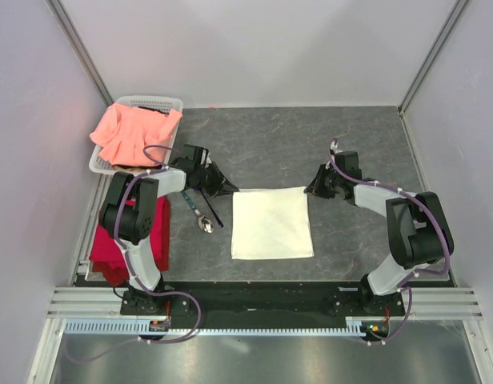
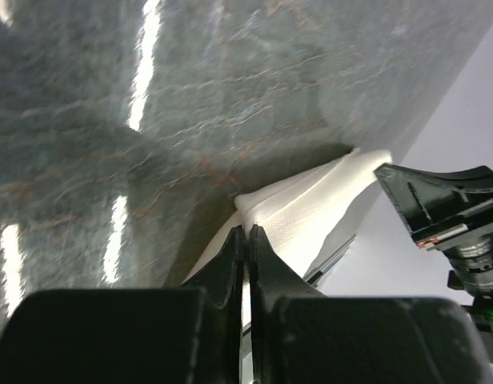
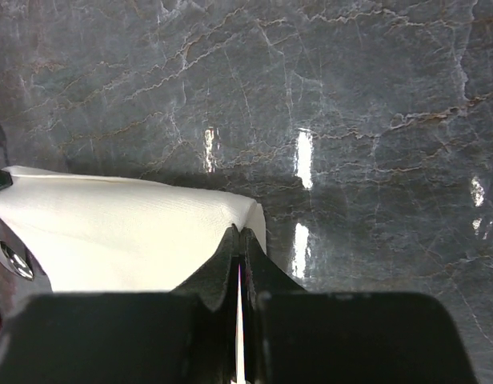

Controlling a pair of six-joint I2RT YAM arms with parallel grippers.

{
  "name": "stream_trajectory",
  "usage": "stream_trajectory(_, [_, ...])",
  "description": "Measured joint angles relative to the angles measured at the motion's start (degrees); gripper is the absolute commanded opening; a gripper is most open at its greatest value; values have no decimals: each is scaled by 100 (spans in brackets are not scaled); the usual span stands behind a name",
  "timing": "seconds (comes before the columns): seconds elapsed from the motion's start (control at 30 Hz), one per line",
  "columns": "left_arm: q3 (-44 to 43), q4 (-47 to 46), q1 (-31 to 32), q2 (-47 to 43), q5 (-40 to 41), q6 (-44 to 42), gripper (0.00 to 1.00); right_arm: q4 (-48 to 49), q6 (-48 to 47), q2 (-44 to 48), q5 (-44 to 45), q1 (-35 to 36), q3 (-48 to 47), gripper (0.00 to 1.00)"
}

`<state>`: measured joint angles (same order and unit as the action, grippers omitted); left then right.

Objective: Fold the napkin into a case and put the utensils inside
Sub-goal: Smooth out the lower triangle-folded napkin at the center of the board.

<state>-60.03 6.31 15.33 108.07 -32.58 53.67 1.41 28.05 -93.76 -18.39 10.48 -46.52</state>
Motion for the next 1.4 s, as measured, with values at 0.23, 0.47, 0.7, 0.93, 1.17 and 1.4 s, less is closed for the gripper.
stream_trajectory(0.23, [-98, 140, -76, -13, 157, -313, 70, 85, -7, -146, -44, -83, 4, 0])
stream_trajectory(0.47, [-1180, 1222, 2, -22, 726, -1663, 68, 50, -94, -289, -153, -96, -57, 0])
stream_trajectory(0.7, [-2446, 2031, 437, 122, 828, -3018, 48, -4, -138, -382, -234, -96, -146, 0])
stream_trajectory(0.93, [-1880, 1810, 586, 61, 627, -3001, 28, -131, -236, -444, -129, -96, -264, 0])
stream_trajectory(1.17, [-1606, 1519, 686, 103, 168, -2570, 18, -575, -455, -597, 195, -96, -688, 37])
stream_trajectory(1.4, [-1611, 1408, 691, 483, 98, -2358, 16, -1473, -629, -133, 1067, 236, -774, 49])
